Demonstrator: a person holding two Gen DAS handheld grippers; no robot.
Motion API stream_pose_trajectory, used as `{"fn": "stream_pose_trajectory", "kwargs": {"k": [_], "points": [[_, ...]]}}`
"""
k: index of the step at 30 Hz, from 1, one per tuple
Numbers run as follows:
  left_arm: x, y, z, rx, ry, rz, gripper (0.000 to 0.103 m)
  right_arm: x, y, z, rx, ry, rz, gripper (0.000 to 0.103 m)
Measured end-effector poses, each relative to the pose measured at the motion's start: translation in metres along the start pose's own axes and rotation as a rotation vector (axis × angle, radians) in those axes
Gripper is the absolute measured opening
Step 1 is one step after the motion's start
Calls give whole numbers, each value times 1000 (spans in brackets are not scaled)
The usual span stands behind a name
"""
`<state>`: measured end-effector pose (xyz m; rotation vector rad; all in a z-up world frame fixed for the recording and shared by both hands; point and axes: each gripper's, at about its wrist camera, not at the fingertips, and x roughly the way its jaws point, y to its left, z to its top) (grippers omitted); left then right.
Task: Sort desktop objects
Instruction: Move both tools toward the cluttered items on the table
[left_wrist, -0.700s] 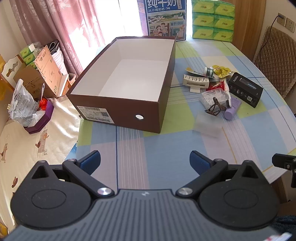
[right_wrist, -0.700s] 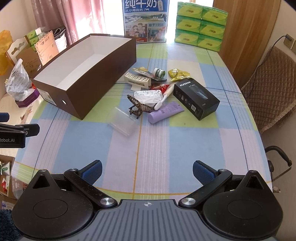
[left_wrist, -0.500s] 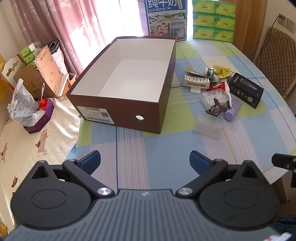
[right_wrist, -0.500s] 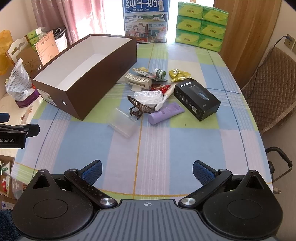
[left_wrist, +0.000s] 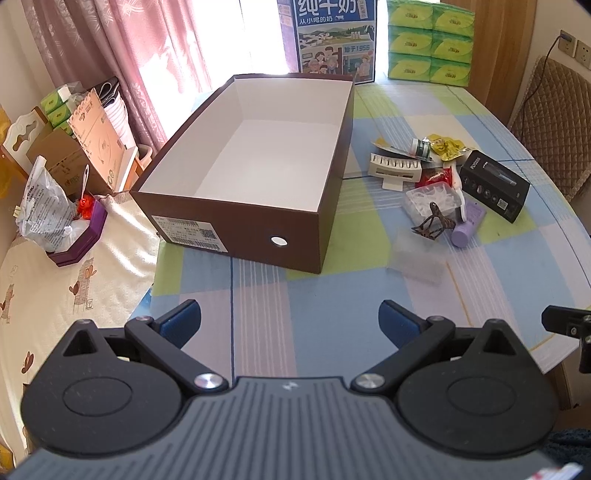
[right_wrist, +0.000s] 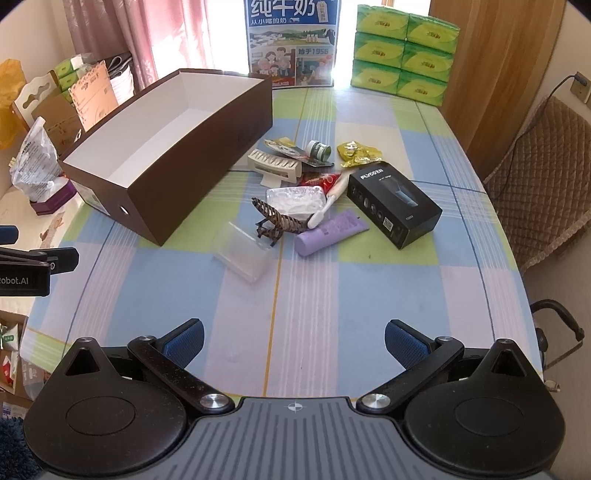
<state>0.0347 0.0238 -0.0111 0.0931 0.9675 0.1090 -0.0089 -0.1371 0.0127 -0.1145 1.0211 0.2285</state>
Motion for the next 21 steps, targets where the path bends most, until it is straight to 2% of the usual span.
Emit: {"fn": "stream_pose_trajectory", "kwargs": {"k": [21], "points": [[17, -10, 11, -14, 30, -26, 101, 17, -12, 13, -13, 15, 37, 101]]}}
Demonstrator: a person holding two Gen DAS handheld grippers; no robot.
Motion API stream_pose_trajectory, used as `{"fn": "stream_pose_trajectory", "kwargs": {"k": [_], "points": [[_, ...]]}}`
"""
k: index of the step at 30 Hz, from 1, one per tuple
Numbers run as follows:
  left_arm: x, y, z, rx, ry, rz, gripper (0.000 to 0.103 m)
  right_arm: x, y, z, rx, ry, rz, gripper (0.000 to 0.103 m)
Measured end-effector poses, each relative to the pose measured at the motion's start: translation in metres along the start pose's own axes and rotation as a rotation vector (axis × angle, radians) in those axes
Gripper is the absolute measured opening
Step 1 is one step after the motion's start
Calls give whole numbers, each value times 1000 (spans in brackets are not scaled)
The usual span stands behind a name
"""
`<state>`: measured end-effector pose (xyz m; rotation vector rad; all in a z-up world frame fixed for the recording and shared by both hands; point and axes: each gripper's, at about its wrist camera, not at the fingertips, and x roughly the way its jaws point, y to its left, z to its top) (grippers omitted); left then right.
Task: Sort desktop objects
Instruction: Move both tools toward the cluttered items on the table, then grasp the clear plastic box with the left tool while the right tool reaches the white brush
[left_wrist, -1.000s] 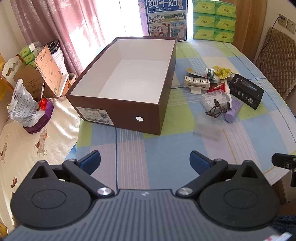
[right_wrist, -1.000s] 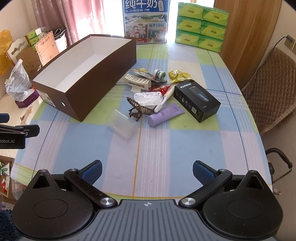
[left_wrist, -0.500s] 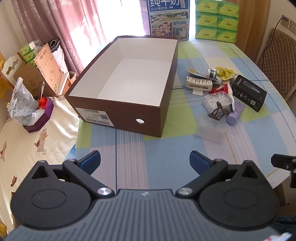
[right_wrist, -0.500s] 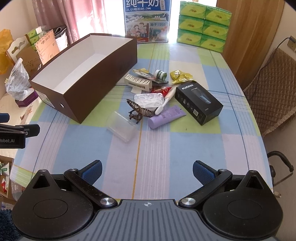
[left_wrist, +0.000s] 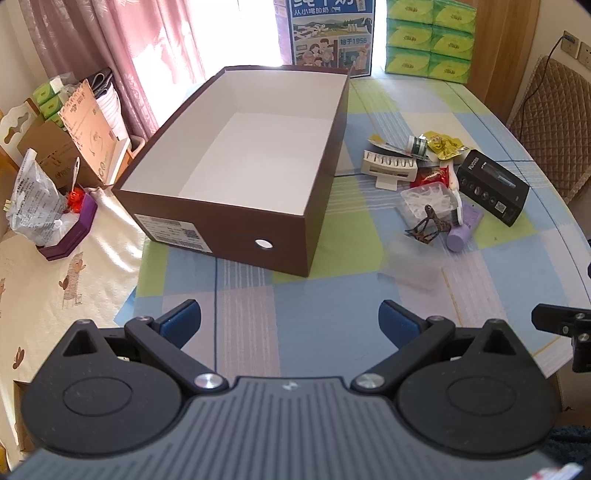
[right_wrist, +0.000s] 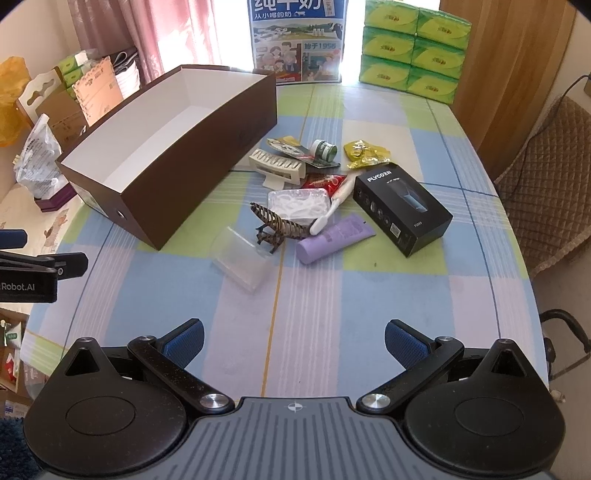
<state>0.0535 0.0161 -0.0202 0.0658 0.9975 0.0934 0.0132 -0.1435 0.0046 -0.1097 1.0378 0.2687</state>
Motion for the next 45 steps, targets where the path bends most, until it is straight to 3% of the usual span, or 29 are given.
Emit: {"fn": "stream_pose_trajectory", "kwargs": {"k": [8, 17, 28, 45], "points": [[9, -18, 6, 22, -2, -49, 101, 5, -19, 8, 7, -3, 20, 101], [19, -43, 18, 52, -8, -92, 101, 5, -58, 19, 33, -74, -5, 101], [45, -82, 22, 122, -6, -169, 101, 23, -102, 22, 72, -100, 58, 101], [115, -117, 19, 218, 21, -227, 100, 85, -128, 25, 94, -48, 78, 101]]}}
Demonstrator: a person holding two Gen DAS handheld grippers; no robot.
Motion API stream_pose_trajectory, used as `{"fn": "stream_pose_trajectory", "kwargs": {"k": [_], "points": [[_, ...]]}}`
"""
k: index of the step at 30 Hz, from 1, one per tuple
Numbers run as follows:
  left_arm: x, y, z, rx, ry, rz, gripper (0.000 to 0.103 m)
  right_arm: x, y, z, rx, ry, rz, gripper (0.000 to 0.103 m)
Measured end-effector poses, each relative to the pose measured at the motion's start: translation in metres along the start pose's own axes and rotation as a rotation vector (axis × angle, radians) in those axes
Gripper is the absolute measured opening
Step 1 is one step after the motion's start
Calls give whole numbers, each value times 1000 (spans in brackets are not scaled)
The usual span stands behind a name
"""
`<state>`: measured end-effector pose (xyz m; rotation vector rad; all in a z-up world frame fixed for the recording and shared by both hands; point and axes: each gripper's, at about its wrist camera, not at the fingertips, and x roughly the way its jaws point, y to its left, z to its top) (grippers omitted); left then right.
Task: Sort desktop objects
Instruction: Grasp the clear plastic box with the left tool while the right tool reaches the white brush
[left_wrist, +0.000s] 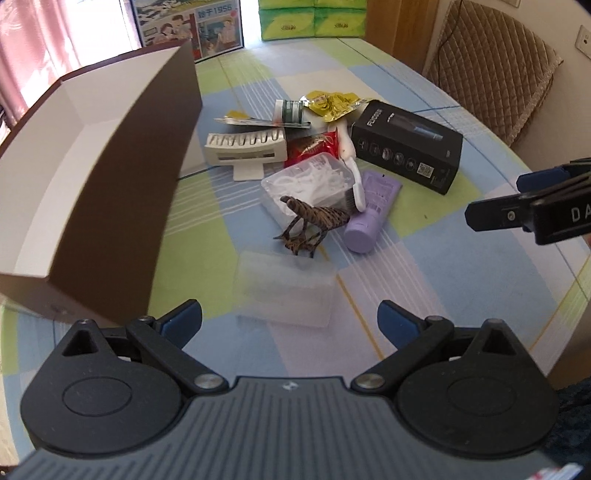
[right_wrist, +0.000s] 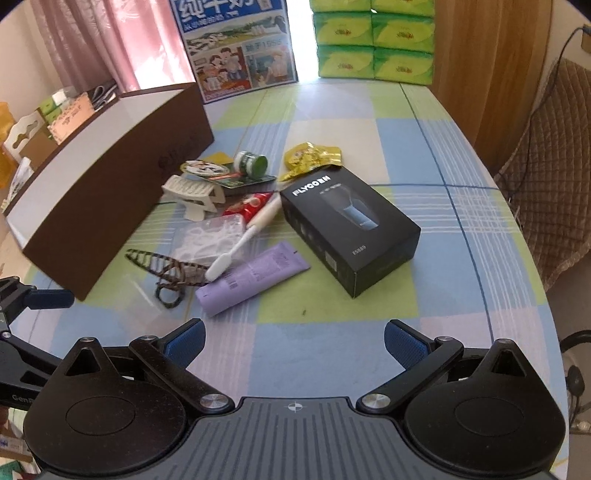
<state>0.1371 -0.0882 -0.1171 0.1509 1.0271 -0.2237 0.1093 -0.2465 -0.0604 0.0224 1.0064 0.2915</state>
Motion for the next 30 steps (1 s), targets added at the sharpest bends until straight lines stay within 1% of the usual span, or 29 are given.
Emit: {"fn": "stream_pose_trajectory", "kwargs": {"k": [10, 14, 16, 18, 20, 23, 28, 30], "points": [[44, 2, 12, 57, 38, -7, 99, 16, -16, 4, 45, 47, -20, 101], [54, 6, 14, 70, 43, -5, 99, 19, -22, 5, 60, 56, -25, 101], [58, 8, 14, 70, 39, -17, 99, 21, -23, 6, 64, 61, -23, 101], [60, 9, 14, 68, 37, -28, 93, 22, -24, 6, 68, 65, -18, 101], [62, 10, 14, 64, 38, -34, 82, 23, -24, 7, 67, 66, -8, 101], [61, 12, 10, 45, 39, -48, 70, 26, -22, 9, 57, 67, 10, 101], [52, 19, -1, 3, 47, -23, 70, 34, -15, 14, 32, 74, 43, 101], [46, 24, -7, -31, 53, -11, 70, 38, -12, 18, 27, 73, 68, 101]]}}
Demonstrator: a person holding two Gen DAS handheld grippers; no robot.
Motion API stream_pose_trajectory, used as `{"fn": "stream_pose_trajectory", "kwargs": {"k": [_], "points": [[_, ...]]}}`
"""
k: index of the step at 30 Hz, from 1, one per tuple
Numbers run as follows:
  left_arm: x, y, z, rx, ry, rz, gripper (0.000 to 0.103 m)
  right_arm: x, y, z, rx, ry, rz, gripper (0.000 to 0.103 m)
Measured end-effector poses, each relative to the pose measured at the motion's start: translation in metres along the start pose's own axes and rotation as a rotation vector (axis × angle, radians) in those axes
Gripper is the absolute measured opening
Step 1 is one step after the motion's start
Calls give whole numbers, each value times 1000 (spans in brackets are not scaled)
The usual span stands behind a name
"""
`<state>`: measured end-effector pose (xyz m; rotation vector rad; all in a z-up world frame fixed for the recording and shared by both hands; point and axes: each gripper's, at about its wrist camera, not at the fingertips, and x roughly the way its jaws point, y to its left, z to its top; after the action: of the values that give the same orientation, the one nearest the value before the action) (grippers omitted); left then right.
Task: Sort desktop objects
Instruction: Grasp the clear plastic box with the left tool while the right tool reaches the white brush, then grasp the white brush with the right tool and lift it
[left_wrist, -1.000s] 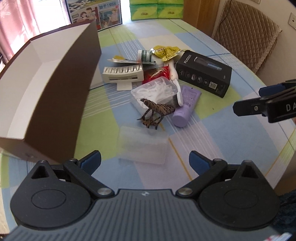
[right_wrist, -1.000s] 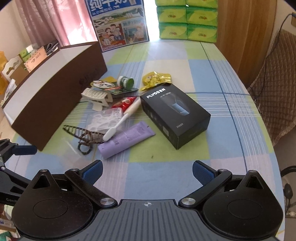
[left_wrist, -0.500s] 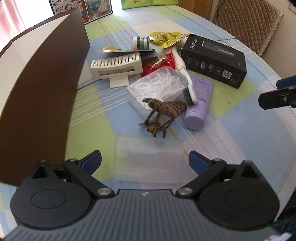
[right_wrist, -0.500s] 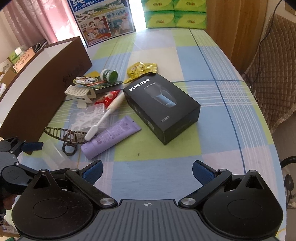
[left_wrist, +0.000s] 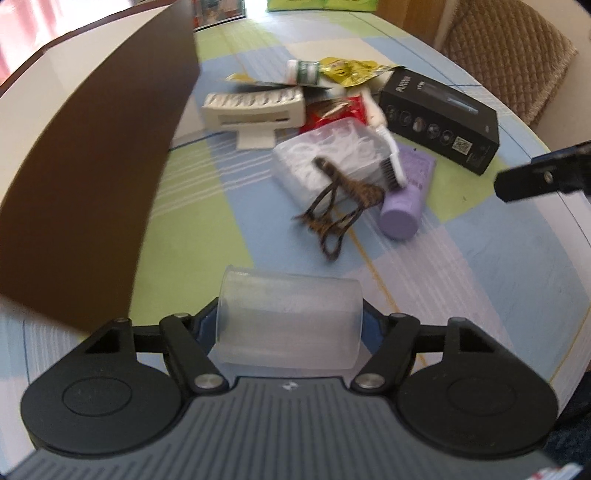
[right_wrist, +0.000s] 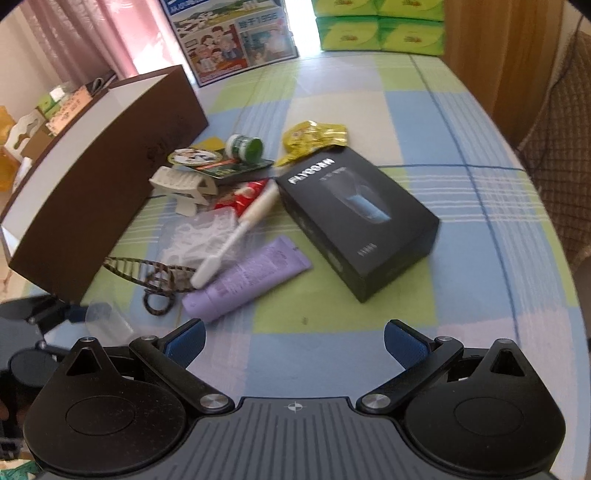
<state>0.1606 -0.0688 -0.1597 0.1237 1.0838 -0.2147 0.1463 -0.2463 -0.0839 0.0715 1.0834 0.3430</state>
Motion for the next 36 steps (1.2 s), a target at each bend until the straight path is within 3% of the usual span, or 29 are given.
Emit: {"fn": "stream_pose_trajectory", "kwargs": {"k": [3, 5, 10, 19, 20, 22, 36], "points": [[-9, 7, -8, -52, -1, 23, 70, 6, 5, 8, -13, -15, 46, 100], [-16, 11, -13, -88, -5, 42, 70, 11, 8, 15, -21, -27, 80, 81], [-32, 18, -24, -174, -19, 94, 70, 28, 6, 35, 24, -37, 160, 62], [-52, 24, -41, -321, -28, 184, 70, 69, -30, 66, 349, -4, 243, 31], [-54, 25, -43, -336, -29, 193, 70, 73, -34, 68, 378, -1, 257, 22], [-58, 25, -46, -359, -31, 211, 70, 78, -40, 71, 431, -1, 282, 16], [-79, 10, -59, -431, -50, 278, 70, 97, -30, 87, 462, 11, 279, 10]]}}
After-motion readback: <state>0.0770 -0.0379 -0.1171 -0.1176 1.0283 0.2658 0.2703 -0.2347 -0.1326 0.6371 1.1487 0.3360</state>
